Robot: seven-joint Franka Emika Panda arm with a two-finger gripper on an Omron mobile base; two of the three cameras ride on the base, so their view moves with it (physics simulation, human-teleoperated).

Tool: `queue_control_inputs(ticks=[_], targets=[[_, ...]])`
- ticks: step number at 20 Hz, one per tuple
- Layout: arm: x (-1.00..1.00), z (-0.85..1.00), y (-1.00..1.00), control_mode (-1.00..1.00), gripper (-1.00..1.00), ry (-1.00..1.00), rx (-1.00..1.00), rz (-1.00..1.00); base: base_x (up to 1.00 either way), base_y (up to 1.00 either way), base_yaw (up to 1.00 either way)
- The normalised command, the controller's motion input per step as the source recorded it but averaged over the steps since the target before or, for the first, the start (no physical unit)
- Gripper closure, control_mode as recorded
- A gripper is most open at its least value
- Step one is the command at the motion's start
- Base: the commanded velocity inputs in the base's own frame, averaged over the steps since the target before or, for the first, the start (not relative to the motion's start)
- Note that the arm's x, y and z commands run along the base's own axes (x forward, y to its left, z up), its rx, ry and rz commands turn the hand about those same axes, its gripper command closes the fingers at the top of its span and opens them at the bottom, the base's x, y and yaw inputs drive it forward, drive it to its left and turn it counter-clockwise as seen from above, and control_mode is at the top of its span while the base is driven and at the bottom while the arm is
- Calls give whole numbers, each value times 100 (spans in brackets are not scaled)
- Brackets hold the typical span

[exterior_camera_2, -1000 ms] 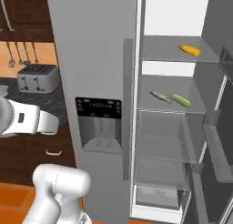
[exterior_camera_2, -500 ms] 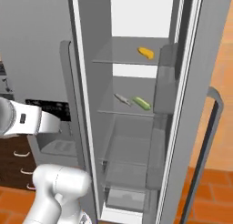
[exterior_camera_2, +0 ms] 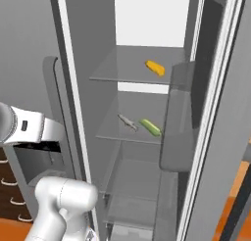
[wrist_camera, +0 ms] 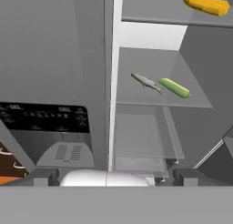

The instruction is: Place one corn and one fish in each tupperware on the nearby counter, to pack two identical lunches.

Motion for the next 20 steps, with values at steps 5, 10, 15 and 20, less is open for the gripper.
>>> queue_control_inputs(ticks=[5,10,15,20], targets=[[0,0,0,100,-100,0,0,0,2,-75,-1],[0,0,0,100,-100,0,0,0,39,-16,-3],[-1,48,-11,-100,-100,11,-1,-2,0,0,0],[-7,63,-35,-100,-100,-5,-5,4,0,0,0]])
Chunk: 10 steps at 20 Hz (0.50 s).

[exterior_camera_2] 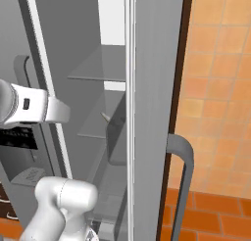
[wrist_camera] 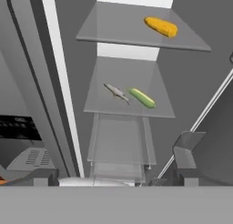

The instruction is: Place one corn and one fish in each tupperware on the nearby counter, to pack two identical lunches.

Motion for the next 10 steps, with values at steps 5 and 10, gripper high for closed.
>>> queue_control_inputs(ticks=[5,10], targets=[[21,36,-13,-100,-100,-11,-2,13,0,0,0],[42,4,-6,-100,-100,-13,0,21,0,0,0]])
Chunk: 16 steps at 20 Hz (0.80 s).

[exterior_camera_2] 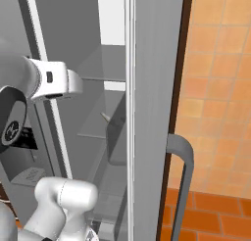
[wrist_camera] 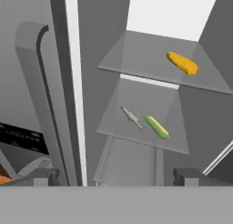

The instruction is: Place one corn and one fish in each tupperware on the nearby counter, to pack two identical lunches.

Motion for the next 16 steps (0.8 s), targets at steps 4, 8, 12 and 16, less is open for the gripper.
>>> queue_control_inputs(ticks=[4,8,12,16], targets=[[71,0,0,-100,-100,0,-3,3,0,0,0],[56,4,0,-100,-100,0,-2,0,0,0,0],[53,0,-23,-100,-100,-3,0,1,0,0,0],[68,0,-25,-100,-100,0,0,0,0,0,0]])
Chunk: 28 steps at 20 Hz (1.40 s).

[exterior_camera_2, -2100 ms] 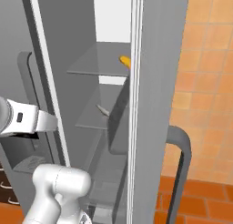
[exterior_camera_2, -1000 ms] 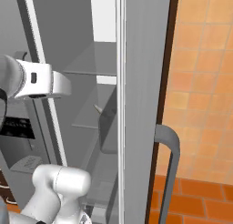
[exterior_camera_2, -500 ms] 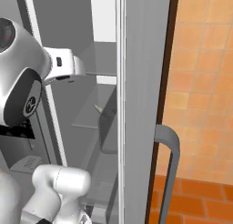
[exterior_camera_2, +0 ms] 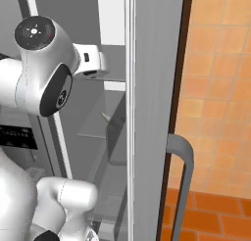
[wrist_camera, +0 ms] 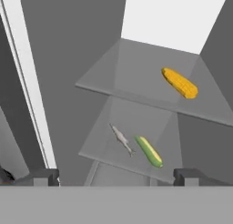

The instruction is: Place one corn and one fish in each tupperware on the nearby counter, to pack two identical lunches.

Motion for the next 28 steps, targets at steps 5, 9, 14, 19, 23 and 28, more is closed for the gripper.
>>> queue_control_inputs(ticks=[5,9,14,19,23,28], targets=[[65,2,-32,-100,-100,0,0,0,0,0,0],[66,0,-18,-100,-100,0,0,0,0,0,0],[74,0,-4,-100,-100,0,-1,0,0,0,0],[56,-5,-19,-100,-100,1,0,3,0,0,0],[61,-27,-13,-100,-100,6,-1,4,0,0,0],[56,-11,-12,-100,-100,12,-1,4,0,0,0]])
